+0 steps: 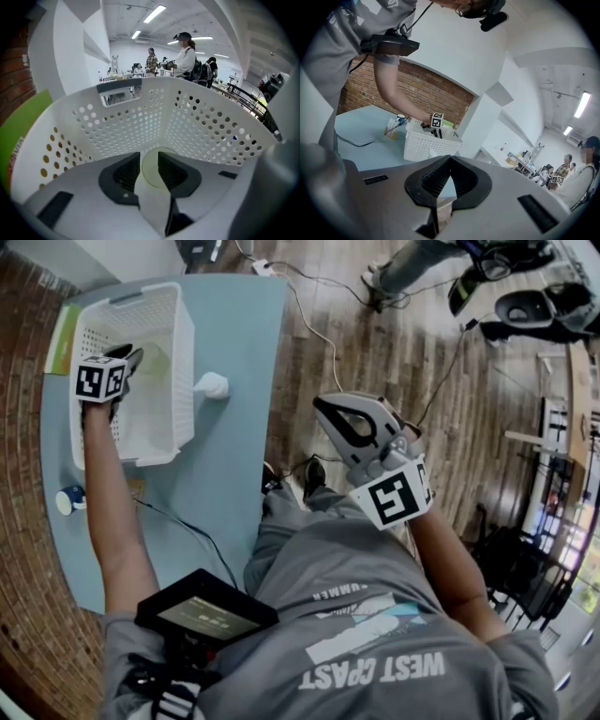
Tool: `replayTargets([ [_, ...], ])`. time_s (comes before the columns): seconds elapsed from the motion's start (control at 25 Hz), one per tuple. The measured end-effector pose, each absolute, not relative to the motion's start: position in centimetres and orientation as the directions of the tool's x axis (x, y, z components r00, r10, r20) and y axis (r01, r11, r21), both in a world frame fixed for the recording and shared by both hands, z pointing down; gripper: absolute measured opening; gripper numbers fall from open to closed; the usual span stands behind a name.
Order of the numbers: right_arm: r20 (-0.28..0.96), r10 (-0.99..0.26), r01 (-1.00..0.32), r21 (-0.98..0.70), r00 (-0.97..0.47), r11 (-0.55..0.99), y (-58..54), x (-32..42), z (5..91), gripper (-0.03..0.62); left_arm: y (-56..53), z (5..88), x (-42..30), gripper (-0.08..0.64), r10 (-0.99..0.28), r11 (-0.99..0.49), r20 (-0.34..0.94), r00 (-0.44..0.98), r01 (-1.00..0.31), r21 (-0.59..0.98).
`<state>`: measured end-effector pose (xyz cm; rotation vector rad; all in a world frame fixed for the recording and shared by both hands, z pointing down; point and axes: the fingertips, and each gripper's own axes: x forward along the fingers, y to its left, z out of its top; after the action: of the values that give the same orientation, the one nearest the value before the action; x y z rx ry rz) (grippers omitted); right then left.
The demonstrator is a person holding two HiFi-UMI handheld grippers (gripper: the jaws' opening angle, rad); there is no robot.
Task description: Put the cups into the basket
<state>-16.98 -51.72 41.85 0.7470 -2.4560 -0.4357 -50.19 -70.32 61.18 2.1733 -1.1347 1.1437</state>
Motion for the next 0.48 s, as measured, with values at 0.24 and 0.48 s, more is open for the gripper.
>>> replayTargets([
  [0.24,0.362,-0.559,-0.392,0.441,-0.746,0.808,-51.2,-17.5,41.1,0.006,-69.5,55.7,-50.6,0.106,-0.588,-0.548,0.774,0.236,-0.82,-0.166],
  [0.48,0.321,-0.516,-0.367,0.425,-0.794,0.828,-50.6,-17.7,39.8,0.006,-67.6,45.7,-48.9,0.103,-0.777,-0.484,0.598,0.194,-0.792,-0.372],
])
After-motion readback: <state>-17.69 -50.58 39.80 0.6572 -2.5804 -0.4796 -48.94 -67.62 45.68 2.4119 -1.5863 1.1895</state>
